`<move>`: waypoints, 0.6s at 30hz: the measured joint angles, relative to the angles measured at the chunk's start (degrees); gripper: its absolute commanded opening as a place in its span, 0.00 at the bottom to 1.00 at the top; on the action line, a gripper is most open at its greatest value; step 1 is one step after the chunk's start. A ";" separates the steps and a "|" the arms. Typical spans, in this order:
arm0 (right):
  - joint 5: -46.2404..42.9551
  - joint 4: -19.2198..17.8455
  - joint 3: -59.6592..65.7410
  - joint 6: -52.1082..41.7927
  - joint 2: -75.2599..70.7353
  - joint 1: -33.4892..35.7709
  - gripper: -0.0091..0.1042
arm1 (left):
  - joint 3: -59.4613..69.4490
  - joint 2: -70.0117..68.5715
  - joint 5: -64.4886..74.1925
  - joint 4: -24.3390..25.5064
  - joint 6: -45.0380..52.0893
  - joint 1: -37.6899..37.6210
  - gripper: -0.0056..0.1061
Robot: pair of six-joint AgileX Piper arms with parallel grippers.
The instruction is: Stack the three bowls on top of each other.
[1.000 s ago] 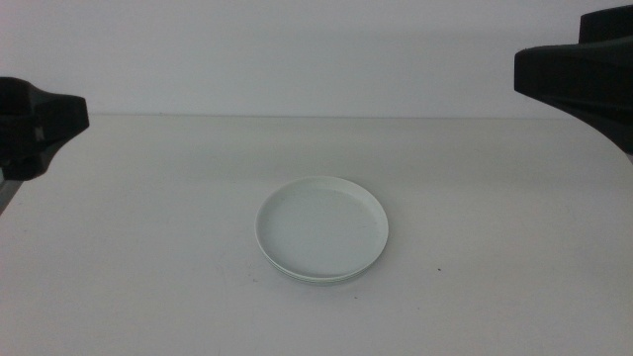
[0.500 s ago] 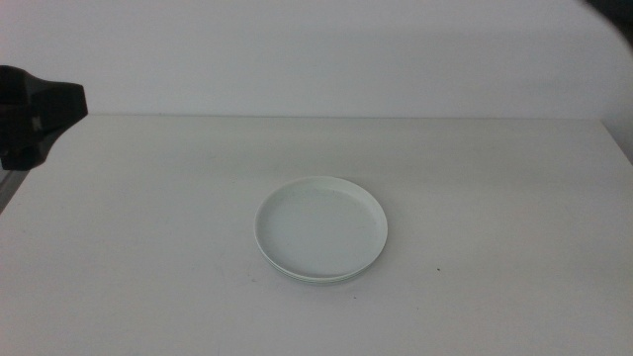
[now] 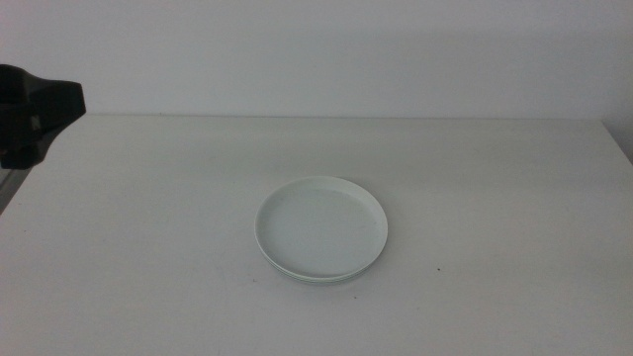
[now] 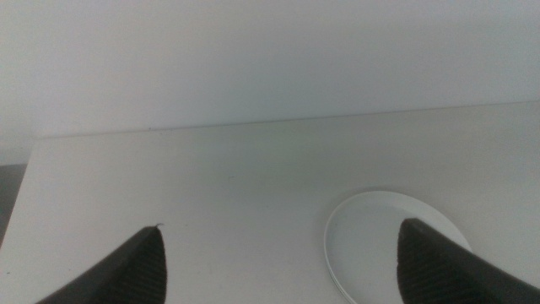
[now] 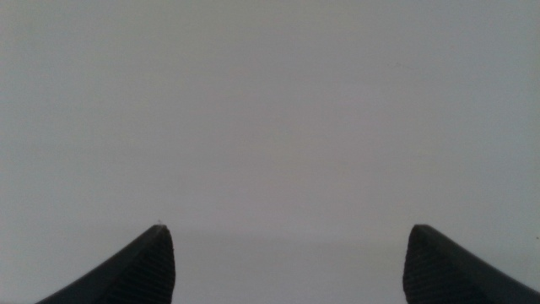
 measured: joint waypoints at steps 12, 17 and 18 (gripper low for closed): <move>0.61 -0.87 0.00 0.14 -0.13 -0.10 0.90 | 0.46 -0.68 -0.85 -0.42 -0.07 0.00 0.89; 0.61 -1.08 1.83 0.14 -2.60 -0.10 0.90 | 4.74 -8.24 -6.15 -0.86 -0.07 0.00 0.89; 0.47 -1.18 3.04 0.14 -3.87 -0.10 0.90 | 6.10 -10.47 -7.39 -1.09 -0.07 0.00 0.89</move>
